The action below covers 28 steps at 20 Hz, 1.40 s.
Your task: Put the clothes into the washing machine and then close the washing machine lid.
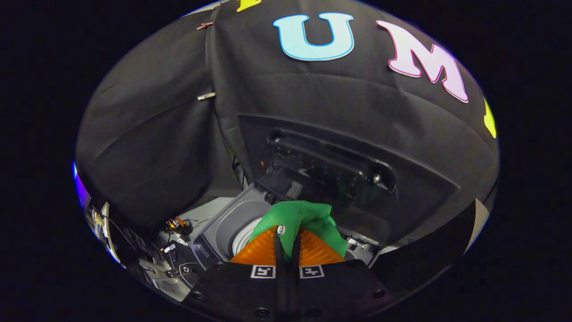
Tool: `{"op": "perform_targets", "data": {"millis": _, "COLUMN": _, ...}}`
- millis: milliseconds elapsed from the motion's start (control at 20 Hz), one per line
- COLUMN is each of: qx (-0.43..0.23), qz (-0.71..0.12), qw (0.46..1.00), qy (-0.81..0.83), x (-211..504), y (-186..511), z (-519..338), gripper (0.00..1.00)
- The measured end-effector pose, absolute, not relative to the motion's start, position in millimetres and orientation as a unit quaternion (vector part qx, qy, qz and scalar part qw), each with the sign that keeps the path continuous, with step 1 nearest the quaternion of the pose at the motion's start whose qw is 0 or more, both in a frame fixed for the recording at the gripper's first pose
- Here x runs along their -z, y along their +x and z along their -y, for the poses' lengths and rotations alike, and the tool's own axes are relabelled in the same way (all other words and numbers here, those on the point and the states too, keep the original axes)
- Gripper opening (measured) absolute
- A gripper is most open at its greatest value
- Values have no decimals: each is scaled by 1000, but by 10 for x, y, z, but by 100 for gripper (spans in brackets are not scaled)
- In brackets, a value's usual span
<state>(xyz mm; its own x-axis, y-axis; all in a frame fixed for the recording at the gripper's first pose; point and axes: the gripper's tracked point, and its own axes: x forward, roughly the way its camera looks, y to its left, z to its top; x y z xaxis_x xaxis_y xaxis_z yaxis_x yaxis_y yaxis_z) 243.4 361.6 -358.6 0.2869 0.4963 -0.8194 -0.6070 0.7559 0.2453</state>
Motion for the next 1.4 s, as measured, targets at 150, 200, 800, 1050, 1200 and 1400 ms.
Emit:
{"op": "perform_targets", "data": {"millis": 150, "qx": -343, "qz": -499, "qw": 792, "qy": -78, "x": 3684, "y": 2379, "z": -3590, "gripper": 6}}
{"op": "perform_targets", "data": {"millis": 200, "qx": -343, "qz": -499, "qw": 792, "qy": -82, "x": 3684, "y": 2380, "z": -3579, "gripper": 6}}
{"op": "perform_targets", "data": {"millis": 800, "qx": -378, "qz": -453, "qw": 806, "qy": -50, "x": 3432, "y": 2418, "z": -3745, "gripper": 100}}
{"op": "perform_targets", "data": {"millis": 1050, "qx": -389, "qz": -400, "qw": 829, "qy": -35, "x": 3185, "y": 2563, "z": -3823, "gripper": 100}}
{"op": "perform_targets", "data": {"millis": 1200, "qx": -374, "qz": -359, "qw": 855, "qy": -24, "x": 3019, "y": 2755, "z": -3798, "gripper": 100}}
{"op": "perform_targets", "data": {"millis": 1400, "qx": -337, "qz": -323, "qw": 885, "qy": 2, "x": 2877, "y": 3059, "z": -3712, "gripper": 99}}
